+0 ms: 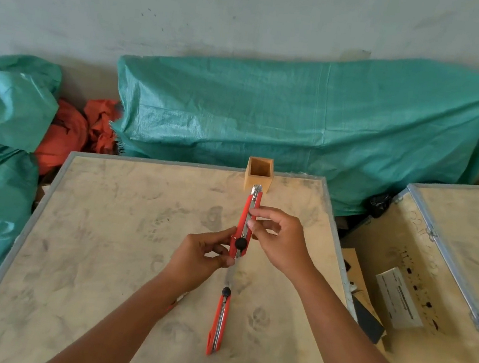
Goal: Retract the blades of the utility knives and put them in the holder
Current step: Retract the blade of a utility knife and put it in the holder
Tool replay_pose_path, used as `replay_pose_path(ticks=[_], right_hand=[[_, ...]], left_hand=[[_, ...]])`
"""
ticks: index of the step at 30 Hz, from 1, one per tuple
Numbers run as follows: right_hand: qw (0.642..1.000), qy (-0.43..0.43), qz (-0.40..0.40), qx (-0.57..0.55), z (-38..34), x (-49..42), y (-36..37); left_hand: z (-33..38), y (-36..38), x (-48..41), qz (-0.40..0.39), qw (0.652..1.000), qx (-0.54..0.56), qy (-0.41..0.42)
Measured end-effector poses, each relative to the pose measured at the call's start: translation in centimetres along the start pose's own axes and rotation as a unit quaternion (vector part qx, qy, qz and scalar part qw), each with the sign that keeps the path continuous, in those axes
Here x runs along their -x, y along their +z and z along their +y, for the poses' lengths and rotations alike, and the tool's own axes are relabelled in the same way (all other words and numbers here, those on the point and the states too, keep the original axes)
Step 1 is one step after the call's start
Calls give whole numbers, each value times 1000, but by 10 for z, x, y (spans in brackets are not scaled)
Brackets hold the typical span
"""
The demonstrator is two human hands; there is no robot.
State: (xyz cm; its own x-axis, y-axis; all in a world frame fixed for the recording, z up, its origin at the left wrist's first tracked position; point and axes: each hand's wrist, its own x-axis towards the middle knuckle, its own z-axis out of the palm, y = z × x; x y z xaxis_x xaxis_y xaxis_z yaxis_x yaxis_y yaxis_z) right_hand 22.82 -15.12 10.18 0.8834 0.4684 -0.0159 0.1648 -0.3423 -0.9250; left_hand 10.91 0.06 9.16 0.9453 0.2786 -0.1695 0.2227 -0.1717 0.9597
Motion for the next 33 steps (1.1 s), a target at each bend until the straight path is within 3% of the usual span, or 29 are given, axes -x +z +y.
replay_pose_path(ticks=[12, 17, 23, 33], right_hand=[[985, 85, 38, -148, 26, -173, -40], [989, 68, 90, -100, 66, -239, -33], [990, 22, 137, 25, 108, -271, -10], [981, -35, 142, 126, 137, -270, 5]], left_hand=[[13, 4, -192, 21, 997, -77, 0], [-7, 8, -266, 6, 994, -106, -15], [-41, 17, -316, -36, 972, -222, -61], [-53, 25, -325, -34, 980, -186, -61]])
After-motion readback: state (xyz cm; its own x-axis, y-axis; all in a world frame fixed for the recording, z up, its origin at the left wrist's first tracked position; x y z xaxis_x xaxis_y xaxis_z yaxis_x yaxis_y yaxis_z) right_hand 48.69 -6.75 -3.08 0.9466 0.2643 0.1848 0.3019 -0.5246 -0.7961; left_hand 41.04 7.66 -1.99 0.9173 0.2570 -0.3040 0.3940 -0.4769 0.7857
